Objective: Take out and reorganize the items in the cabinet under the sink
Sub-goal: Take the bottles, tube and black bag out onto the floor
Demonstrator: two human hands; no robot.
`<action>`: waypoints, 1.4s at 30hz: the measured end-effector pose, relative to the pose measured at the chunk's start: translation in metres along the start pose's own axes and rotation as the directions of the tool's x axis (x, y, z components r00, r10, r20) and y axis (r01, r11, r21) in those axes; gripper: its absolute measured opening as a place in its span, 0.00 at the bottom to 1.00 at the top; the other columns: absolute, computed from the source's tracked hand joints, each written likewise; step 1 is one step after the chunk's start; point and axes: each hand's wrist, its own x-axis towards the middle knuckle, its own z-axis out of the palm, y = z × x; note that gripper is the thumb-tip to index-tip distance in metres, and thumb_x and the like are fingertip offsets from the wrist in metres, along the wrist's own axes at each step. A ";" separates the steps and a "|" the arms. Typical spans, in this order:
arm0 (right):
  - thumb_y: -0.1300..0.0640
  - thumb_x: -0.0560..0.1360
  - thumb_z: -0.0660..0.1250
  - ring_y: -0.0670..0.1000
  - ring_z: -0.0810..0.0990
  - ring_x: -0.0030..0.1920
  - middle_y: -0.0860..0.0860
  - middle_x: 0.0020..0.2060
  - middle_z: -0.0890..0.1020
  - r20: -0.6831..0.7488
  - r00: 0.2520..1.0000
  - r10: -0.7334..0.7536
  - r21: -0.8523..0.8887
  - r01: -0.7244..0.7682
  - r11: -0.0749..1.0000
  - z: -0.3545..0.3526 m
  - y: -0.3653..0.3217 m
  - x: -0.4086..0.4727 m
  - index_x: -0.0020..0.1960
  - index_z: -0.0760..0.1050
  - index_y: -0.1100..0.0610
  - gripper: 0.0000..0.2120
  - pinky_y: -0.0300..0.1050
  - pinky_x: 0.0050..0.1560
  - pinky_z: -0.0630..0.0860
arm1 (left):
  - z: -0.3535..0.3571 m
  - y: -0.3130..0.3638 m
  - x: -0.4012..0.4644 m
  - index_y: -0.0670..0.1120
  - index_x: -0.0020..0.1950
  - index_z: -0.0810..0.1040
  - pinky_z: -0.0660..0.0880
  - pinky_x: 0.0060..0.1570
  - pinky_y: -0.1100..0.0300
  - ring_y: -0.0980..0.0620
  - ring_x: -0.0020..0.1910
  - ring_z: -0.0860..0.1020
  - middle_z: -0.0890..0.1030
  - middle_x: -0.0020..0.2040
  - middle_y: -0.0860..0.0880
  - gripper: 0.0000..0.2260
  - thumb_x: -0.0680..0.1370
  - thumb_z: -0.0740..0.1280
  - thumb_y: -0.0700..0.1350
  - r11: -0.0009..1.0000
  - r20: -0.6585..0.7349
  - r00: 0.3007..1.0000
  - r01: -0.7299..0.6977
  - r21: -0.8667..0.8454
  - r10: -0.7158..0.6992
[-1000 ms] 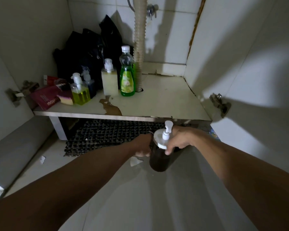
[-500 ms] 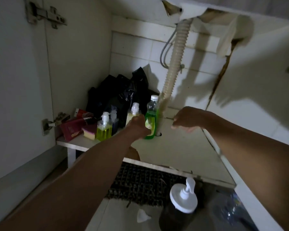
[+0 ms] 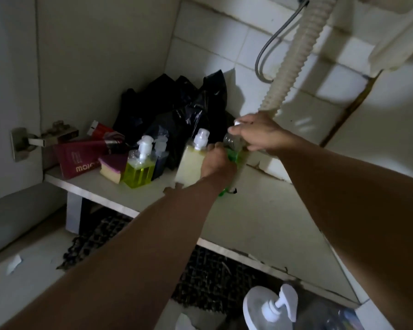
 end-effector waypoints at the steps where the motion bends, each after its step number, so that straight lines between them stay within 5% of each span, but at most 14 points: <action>1: 0.51 0.75 0.72 0.54 0.83 0.53 0.53 0.55 0.83 -0.008 1.000 -0.020 0.012 0.020 1.000 0.002 0.003 0.001 0.64 0.78 0.53 0.19 0.52 0.54 0.83 | 0.003 -0.002 -0.002 0.42 0.67 0.72 0.72 0.58 0.53 0.42 0.61 0.75 0.75 0.63 0.42 0.21 0.74 0.70 0.41 0.999 -0.021 1.000 0.023 -0.040 -0.024; 9: 0.51 0.69 0.74 0.51 0.82 0.36 0.53 0.35 0.81 -0.055 0.995 -0.081 0.064 0.085 0.994 -0.022 0.027 -0.026 0.44 0.82 0.61 0.13 0.56 0.44 0.85 | -0.012 -0.008 -0.014 0.47 0.64 0.75 0.79 0.51 0.52 0.43 0.53 0.80 0.81 0.55 0.45 0.26 0.70 0.76 0.54 1.000 0.121 0.993 0.002 -0.025 0.001; 13: 0.57 0.70 0.77 0.54 0.83 0.36 0.58 0.38 0.84 -0.001 0.996 -0.089 0.261 0.086 0.961 -0.043 0.019 -0.060 0.53 0.82 0.67 0.17 0.49 0.39 0.83 | -0.046 0.002 -0.030 0.45 0.46 0.82 0.82 0.43 0.48 0.46 0.40 0.83 0.84 0.40 0.45 0.24 0.64 0.78 0.64 0.996 0.254 0.965 -0.079 0.050 0.064; 15: 0.56 0.69 0.79 0.57 0.85 0.38 0.60 0.41 0.86 -0.003 0.997 -0.082 0.207 0.080 0.975 -0.049 0.012 -0.084 0.51 0.84 0.65 0.16 0.52 0.42 0.84 | -0.065 0.014 -0.046 0.43 0.44 0.82 0.82 0.41 0.52 0.49 0.35 0.83 0.84 0.37 0.44 0.25 0.64 0.78 0.64 0.987 0.339 0.936 -0.133 0.092 0.095; 21: 0.53 0.66 0.81 0.58 0.87 0.44 0.60 0.41 0.86 0.037 0.999 -0.037 0.149 0.031 0.988 -0.059 -0.001 -0.154 0.47 0.85 0.61 0.15 0.50 0.42 0.85 | -0.114 0.043 -0.091 0.39 0.47 0.81 0.82 0.40 0.56 0.47 0.34 0.84 0.84 0.36 0.42 0.28 0.65 0.76 0.64 0.951 0.674 0.730 -0.277 0.136 0.116; 25: 0.51 0.67 0.80 0.53 0.88 0.38 0.56 0.40 0.87 0.148 0.989 -0.001 0.023 -0.003 1.000 -0.043 0.000 -0.196 0.51 0.84 0.60 0.17 0.45 0.43 0.85 | -0.119 0.036 -0.124 0.40 0.60 0.78 0.80 0.35 0.60 0.51 0.33 0.84 0.84 0.35 0.45 0.31 0.66 0.79 0.59 0.944 0.794 0.607 -0.280 0.177 0.031; 29: 0.52 0.68 0.80 0.51 0.87 0.37 0.55 0.40 0.86 0.298 0.953 0.056 -0.079 -0.034 0.996 -0.005 0.019 -0.223 0.54 0.83 0.60 0.19 0.48 0.44 0.85 | -0.104 -0.006 -0.159 0.49 0.50 0.84 0.78 0.41 0.60 0.52 0.39 0.85 0.86 0.37 0.52 0.21 0.65 0.79 0.60 0.935 0.856 0.516 -0.293 0.198 -0.020; 31: 0.54 0.69 0.80 0.50 0.87 0.35 0.55 0.38 0.86 0.346 0.934 0.085 -0.105 -0.051 0.993 0.016 0.030 -0.235 0.52 0.83 0.61 0.16 0.47 0.42 0.85 | -0.093 -0.028 -0.181 0.55 0.41 0.84 0.76 0.43 0.61 0.53 0.42 0.84 0.85 0.37 0.57 0.11 0.65 0.79 0.58 0.946 0.862 0.506 -0.270 0.178 -0.018; 34: 0.54 0.67 0.81 0.50 0.87 0.34 0.54 0.35 0.86 0.397 0.904 0.160 -0.154 -0.106 0.982 0.045 0.046 -0.251 0.48 0.83 0.61 0.14 0.46 0.39 0.85 | -0.072 -0.062 -0.208 0.50 0.37 0.82 0.74 0.42 0.60 0.53 0.41 0.81 0.83 0.37 0.55 0.13 0.64 0.81 0.56 0.953 0.852 0.522 -0.232 0.195 -0.047; 37: 0.53 0.67 0.81 0.49 0.87 0.34 0.51 0.34 0.86 0.427 0.877 0.221 -0.200 -0.147 0.969 0.064 0.057 -0.263 0.44 0.81 0.57 0.12 0.44 0.41 0.85 | -0.055 -0.087 -0.227 0.49 0.40 0.82 0.73 0.40 0.62 0.52 0.43 0.81 0.82 0.39 0.54 0.13 0.64 0.82 0.53 0.962 0.849 0.524 -0.195 0.193 -0.064; 40: 0.55 0.69 0.79 0.48 0.86 0.34 0.44 0.28 0.80 0.407 0.889 0.210 -0.180 -0.148 0.972 0.071 0.063 -0.269 0.36 0.76 0.52 0.12 0.32 0.28 0.76 | -0.046 -0.100 -0.231 0.45 0.47 0.85 0.77 0.47 0.59 0.51 0.45 0.82 0.85 0.43 0.51 0.17 0.64 0.82 0.51 0.968 0.834 0.548 -0.169 0.188 -0.067; 42: 0.55 0.69 0.79 0.50 0.85 0.34 0.45 0.28 0.79 0.377 0.906 0.195 -0.184 -0.133 0.974 0.072 0.067 -0.266 0.37 0.76 0.54 0.12 0.33 0.28 0.75 | -0.041 -0.103 -0.230 0.45 0.48 0.84 0.77 0.48 0.60 0.52 0.46 0.82 0.84 0.43 0.52 0.16 0.65 0.82 0.49 0.971 0.824 0.563 -0.157 0.179 -0.061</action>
